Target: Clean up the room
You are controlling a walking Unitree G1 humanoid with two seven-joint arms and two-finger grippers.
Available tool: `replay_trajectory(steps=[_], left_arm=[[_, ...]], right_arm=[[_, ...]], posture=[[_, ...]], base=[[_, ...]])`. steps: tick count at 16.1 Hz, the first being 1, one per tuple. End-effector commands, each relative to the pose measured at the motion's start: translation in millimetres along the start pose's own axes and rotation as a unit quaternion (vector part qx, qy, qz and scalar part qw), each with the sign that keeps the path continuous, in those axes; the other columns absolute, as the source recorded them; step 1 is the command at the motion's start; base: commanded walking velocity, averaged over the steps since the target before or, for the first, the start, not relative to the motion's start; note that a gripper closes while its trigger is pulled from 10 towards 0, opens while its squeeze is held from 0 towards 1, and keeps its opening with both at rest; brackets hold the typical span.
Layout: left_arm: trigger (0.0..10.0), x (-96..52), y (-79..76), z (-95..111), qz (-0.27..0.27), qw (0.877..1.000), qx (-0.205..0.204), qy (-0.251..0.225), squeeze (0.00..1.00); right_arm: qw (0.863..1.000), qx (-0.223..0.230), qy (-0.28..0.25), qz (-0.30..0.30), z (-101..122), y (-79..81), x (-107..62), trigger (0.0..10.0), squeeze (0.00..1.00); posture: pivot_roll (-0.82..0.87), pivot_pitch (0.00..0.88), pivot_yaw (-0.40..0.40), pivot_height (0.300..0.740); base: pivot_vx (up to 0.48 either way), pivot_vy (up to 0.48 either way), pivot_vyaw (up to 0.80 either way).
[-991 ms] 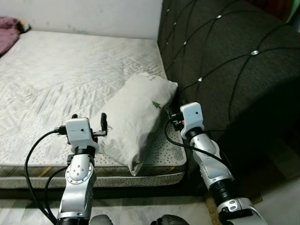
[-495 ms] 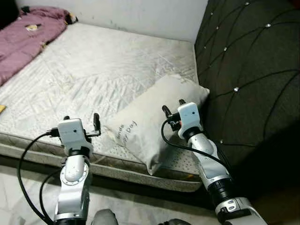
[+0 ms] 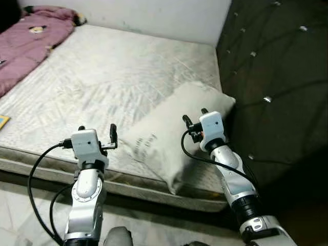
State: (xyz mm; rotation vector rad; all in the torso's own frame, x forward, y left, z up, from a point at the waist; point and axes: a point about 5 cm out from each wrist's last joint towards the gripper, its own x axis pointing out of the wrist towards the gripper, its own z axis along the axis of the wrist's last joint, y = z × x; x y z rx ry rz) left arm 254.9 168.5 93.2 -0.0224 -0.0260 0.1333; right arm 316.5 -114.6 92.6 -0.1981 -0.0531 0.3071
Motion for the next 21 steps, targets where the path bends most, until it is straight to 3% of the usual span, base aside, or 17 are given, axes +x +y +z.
replay_trajectory(steps=[1, 5, 7, 8, 11, 17, 21], left_arm=[[10.0, 0.6, 0.1, 1, 0.0, 1.0, 0.002, -0.003, 0.0], [10.0, 1.4, 2.7, 4, 0.004, 1.0, -0.005, -0.006, 0.0], [10.0, -0.9, 10.1, 6, 0.039, 0.999, 0.019, -0.008, 0.0], [10.0, -2.3, 15.7, 5, 0.05, 0.999, 0.011, -0.005, 0.0], [10.0, -5.9, 20.2, 6, 0.025, 0.999, 0.019, -0.006, 0.0], [10.0, -9.7, 14.0, 5, 0.014, 1.0, -0.003, 0.005, 0.0], [10.0, -10.8, 10.6, 4, 0.012, 1.0, -0.013, 0.01, 0.0]], right_arm=[[1.0, 0.001, -0.006, 0.0, 4, 0.3, 2.1, 10.0, 0.0], [1.0, 0.0, -0.01, -0.014, 8, -4.3, 2.5, 10.0, 0.0], [1.0, 0.003, -0.013, -0.026, 11, -7.9, 1.3, 10.0, 0.0], [0.999, 0.007, -0.017, -0.029, 12, -8.7, 0.0, 10.0, 0.0], [0.999, 0.003, -0.02, -0.027, 14, -5.8, -4.4, 10.0, 0.0], [1.0, 0.004, -0.011, -0.012, 10, 2.0, -9.3, 10.0, 0.0], [1.0, 0.006, -0.003, -0.007, 8, 3.8, -9.5, 10.0, 0.0]], posture=[[0.0, 0.005, -0.085, 0.74], [0.0, 0.007, -0.082, 0.74], [0.0, 0.019, -0.078, 0.74], [0.0, 0.035, -0.074, 0.74], [0.0, 0.063, -0.062, 0.74], [0.01, 0.057, -0.061, 0.74], [0.02, 0.054, -0.068, 0.74]], base=[[0.0, 0.0, 0.0], [0.0, 0.0, -0.1], [0.0, 0.0, -0.8], [0.0, 0.0, -0.68], [0.0, 0.0, 0.0], [0.0, 0.0, 0.0], [0.0, 0.48, 0.0]])
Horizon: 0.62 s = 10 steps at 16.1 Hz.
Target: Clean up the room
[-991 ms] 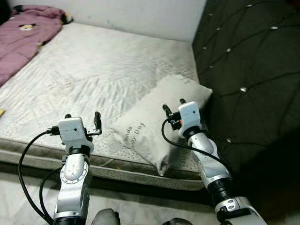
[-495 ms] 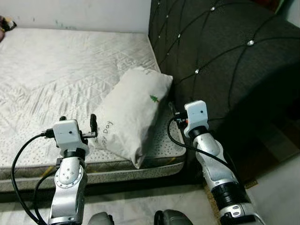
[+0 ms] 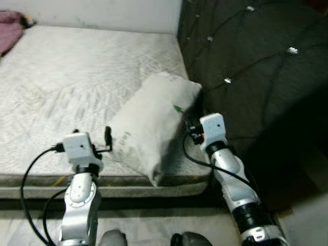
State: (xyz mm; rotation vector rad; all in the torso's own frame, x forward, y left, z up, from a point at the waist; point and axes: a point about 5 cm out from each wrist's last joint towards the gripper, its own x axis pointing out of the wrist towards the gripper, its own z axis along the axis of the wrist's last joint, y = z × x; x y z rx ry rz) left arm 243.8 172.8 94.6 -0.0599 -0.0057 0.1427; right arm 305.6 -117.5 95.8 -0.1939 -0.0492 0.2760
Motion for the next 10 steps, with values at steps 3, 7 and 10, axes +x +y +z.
replay_trajectory(steps=[3, 7, 10], left_arm=[[10.0, -0.8, 4.5, 2.0, 0.006, 1.0, 0.003, 0.001, 0.0], [10.0, 0.6, 2.2, 1.8, 0.003, 1.0, 0.001, 0.001, 0.0], [10.0, 2.0, 1.0, 2.0, 0.0, 1.0, 0.004, 0.0, 0.0]], right_arm=[[1.0, 0.004, -0.003, 0.009, 4.2, 3.5, 1.4, 10.0, 0.0], [1.0, 0.001, -0.003, 0.007, 4.4, 2.0, 1.9, 10.0, 0.0], [1.0, -0.003, -0.003, 0.009, 4.8, 2.5, 2.8, 10.0, 0.0]], posture=[[0.01, 0.055, -0.066, 0.74], [0.01, 0.054, -0.069, 0.74], [0.01, 0.053, -0.07, 0.74]], base=[[0.0, 0.48, 0.0], [0.0, 0.305, 0.0], [0.0, 0.0, 0.0]])
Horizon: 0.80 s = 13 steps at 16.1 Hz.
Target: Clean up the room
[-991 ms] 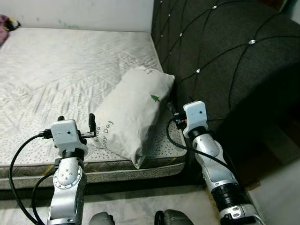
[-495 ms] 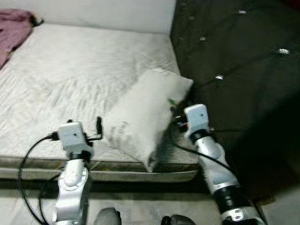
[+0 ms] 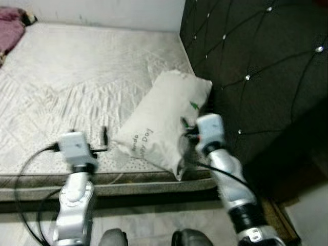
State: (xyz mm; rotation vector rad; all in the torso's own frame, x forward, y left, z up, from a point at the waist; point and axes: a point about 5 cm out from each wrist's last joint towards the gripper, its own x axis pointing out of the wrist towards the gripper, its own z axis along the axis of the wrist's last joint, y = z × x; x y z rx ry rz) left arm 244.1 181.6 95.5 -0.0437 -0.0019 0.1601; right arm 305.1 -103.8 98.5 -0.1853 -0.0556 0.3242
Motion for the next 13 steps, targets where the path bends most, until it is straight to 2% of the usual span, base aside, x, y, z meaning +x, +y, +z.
replay_trajectory(steps=[1, 4, 9, 13], left_arm=[[10.0, 1.1, -7.7, 1.2, -0.009, 1.0, -0.004, -0.003, 0.0], [10.0, 2.3, -7.5, 1.5, -0.006, 1.0, -0.002, -0.004, 0.0], [10.0, 3.7, -7.9, 3.4, -0.014, 1.0, -0.008, -0.011, 0.0], [10.0, 3.9, -8.5, 3.7, -0.018, 1.0, -0.01, -0.012, 0.0]], right_arm=[[1.0, -0.013, 0.0, -0.011, 0.7, -9.3, -0.6, 10.0, 0.0], [1.0, -0.019, -0.001, -0.011, 1.1, -8.6, 0.3, 10.0, 0.0], [1.0, -0.01, 0.0, -0.02, 1.3, -10.8, 1.3, 10.0, 0.0], [1.0, -0.001, 0.004, -0.029, 0.3, -13.0, 1.2, 10.0, 0.0]], posture=[[0.01, 0.051, -0.071, 0.74], [0.01, 0.047, -0.07, 0.74], [0.0, 0.046, -0.069, 0.74], [0.0, 0.046, -0.069, 0.74]], base=[[0.0, 0.0, 0.0], [0.0, 0.0, 0.75], [0.052, 0.0, 0.0], [0.317, 0.0, -0.72]])
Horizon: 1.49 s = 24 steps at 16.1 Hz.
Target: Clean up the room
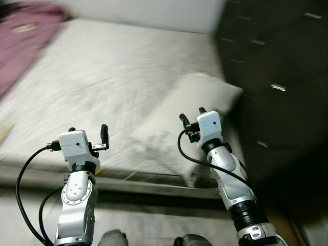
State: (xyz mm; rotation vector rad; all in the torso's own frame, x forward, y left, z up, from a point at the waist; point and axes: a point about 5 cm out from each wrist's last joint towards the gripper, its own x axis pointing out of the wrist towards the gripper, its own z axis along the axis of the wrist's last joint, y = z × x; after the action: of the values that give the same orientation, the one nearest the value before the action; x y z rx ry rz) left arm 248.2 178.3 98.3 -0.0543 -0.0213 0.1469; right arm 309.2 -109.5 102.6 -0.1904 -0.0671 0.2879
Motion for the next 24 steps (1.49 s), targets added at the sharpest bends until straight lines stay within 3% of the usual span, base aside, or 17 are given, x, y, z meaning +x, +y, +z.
replay_trajectory(steps=[1, 6, 15, 18, 20, 24], left_arm=[[10.0, 0.6, -4.5, 1, -0.012, 1.0, -0.004, -0.003, 0.0], [10.0, 0.6, -4.6, 1, -0.013, 1.0, -0.004, -0.003, 0.0], [10.0, 0.4, -3.7, -2, -0.006, 1.0, 0.004, 0.006, 0.0], [10.0, -2.9, 1.2, -2, 0.011, 1.0, 0.002, 0.003, 0.0], [10.0, -6.3, 5.2, 0, 0.028, 0.999, 0.026, 0.003, 0.0], [10.0, -11.7, 16.6, -5, 0.037, 0.999, 0.015, 0.018, 0.0]], right_arm=[[1.0, 0.002, 0.006, -0.011, -2, -5.7, -0.7, 10.0, 0.0], [1.0, 0.001, 0.006, -0.011, -2, -5.8, -0.7, 10.0, 0.0], [1.0, 0.006, 0.005, -0.018, -2, -8.1, -0.6, 10.0, 0.0], [1.0, 0.012, 0.003, -0.027, 0, -11.1, -3.1, 10.0, 0.0], [0.999, 0.018, 0.003, -0.036, -1, -12.5, -7.4, 10.0, 0.0], [0.999, 0.025, 0.004, -0.042, -1, -13.7, -12.3, 10.0, 0.0]], posture=[[0.0, 0.048, -0.068, 0.74], [0.0, 0.048, -0.068, 0.74], [0.01, 0.044, -0.067, 0.74], [0.01, 0.049, -0.064, 0.74], [0.01, 0.055, -0.06, 0.74], [0.02, 0.07, -0.057, 0.74]], base=[[0.322, 0.0, -0.49], [0.322, 0.0, 0.0], [0.0, 0.0, 0.0], [0.0, 0.0, -0.52], [0.0, 0.0, 0.0], [0.0, 0.0, 0.0]])
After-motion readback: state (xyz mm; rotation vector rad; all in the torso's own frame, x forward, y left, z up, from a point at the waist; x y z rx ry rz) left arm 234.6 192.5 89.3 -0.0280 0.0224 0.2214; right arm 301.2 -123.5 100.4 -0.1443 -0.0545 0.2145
